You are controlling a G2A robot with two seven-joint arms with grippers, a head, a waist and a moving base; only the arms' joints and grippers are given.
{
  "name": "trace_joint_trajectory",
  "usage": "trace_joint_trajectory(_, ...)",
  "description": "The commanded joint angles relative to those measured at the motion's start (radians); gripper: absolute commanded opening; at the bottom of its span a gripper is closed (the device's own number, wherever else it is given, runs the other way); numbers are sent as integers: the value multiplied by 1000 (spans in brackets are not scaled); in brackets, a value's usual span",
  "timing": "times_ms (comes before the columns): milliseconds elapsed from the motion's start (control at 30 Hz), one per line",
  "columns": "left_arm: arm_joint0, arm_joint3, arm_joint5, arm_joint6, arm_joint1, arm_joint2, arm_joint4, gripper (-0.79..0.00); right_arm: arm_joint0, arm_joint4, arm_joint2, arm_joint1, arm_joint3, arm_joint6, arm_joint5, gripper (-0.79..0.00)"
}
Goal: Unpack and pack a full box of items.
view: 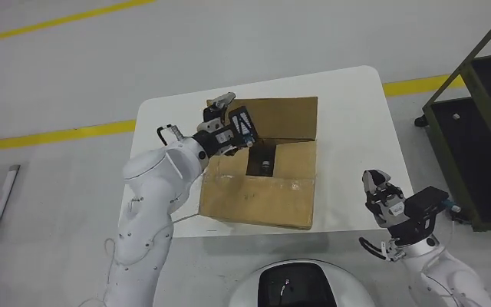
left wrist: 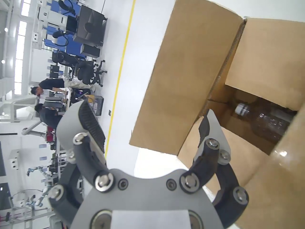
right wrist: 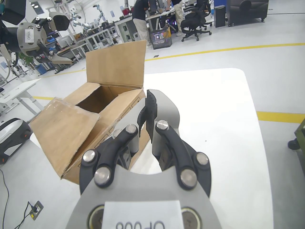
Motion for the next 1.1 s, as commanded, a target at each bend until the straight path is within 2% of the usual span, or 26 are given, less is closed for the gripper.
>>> trace_joint_trajectory(0,34,-33,-24,-20,7,-49,-25,0,0,-9,-17,-1,1,-11,0,-785)
trace_joint_trajectory(200,114,-101,-58,-13,26,-153,-78,0,-18,-56,-76,3,-27,-88,-102,-785)
trace_joint_trajectory(500,131,-114,-57,-6,30,-166,-90,0,-97,-122,-63,23,-39,-156,-324,-785)
trace_joint_trajectory(833,131,-114,-57,-6,30,-166,-90,0,-93,-128,-76,24,-46,-145,-337,-785)
trace_joint_trajectory(1067,131,-114,-57,-6,30,-166,-90,0,-170,-193,-126,35,-51,-92,-406,-785)
